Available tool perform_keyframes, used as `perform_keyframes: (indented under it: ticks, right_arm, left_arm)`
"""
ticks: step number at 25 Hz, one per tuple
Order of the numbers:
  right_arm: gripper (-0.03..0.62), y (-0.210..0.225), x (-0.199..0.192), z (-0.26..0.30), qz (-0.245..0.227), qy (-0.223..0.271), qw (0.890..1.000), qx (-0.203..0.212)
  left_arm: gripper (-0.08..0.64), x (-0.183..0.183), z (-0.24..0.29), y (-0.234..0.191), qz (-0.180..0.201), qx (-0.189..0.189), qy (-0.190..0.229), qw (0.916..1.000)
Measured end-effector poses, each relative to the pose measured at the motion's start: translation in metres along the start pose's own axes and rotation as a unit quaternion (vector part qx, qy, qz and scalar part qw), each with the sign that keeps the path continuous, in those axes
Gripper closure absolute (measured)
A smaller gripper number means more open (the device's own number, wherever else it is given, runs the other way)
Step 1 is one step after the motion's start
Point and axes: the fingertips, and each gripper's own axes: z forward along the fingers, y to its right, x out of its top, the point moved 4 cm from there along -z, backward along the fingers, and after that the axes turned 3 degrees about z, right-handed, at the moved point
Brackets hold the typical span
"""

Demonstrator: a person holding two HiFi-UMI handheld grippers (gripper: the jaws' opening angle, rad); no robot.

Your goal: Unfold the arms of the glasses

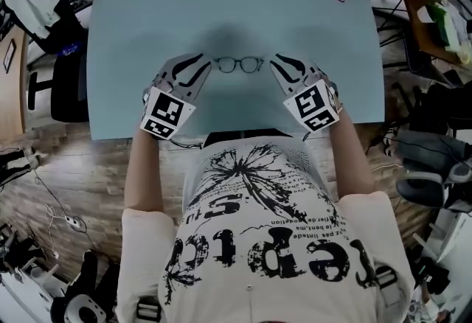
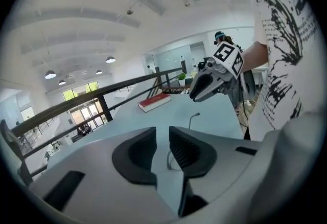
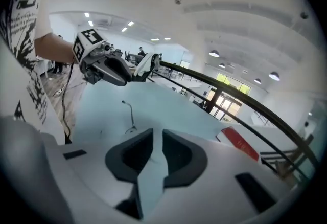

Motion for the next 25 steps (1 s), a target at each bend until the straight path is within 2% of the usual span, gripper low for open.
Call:
perform_keyframes:
  ticks: [3,6,10,13,16,19,22,25]
  right_arm:
    - [0.556,0.006,0.025,-0.018,0.041,0.060,0.997,-0.023]
    - [0.572,0.016,0.050,-0.036,0.062,0.120,0.989,-0.064]
    - [0.580,0.034,0.073,-0.062,0.097,0.207,0.964,-0.137]
    - [0.580,0.039,0.088,-0.077,0.099,0.250,0.949,-0.165]
    - [0.581,0.040,0.101,-0.085,0.091,0.270,0.942,-0.179]
    - [0.581,0.040,0.108,-0.087,0.084,0.276,0.939,-0.188]
    - [0.581,0.040,0.109,-0.083,0.079,0.272,0.940,-0.190]
    - [0.583,0.041,0.106,-0.079,0.087,0.265,0.941,-0.192]
  left_arm:
    - [0.515,0.033,-0.018,-0.006,-0.002,0.037,0.053,0.9979]
    - [0.525,0.060,-0.031,-0.008,-0.008,0.061,0.097,0.9934]
    - [0.532,0.083,-0.042,-0.010,-0.023,0.076,0.143,0.9864]
    - [0.537,0.096,-0.054,-0.017,-0.043,0.117,0.183,0.9751]
    - [0.538,0.104,-0.066,-0.026,-0.061,0.167,0.199,0.9638]
    - [0.540,0.105,-0.074,-0.037,-0.070,0.203,0.198,0.9562]
    - [0.541,0.104,-0.078,-0.048,-0.074,0.225,0.194,0.9519]
    - [0.540,0.103,-0.080,-0.053,-0.087,0.232,0.195,0.9490]
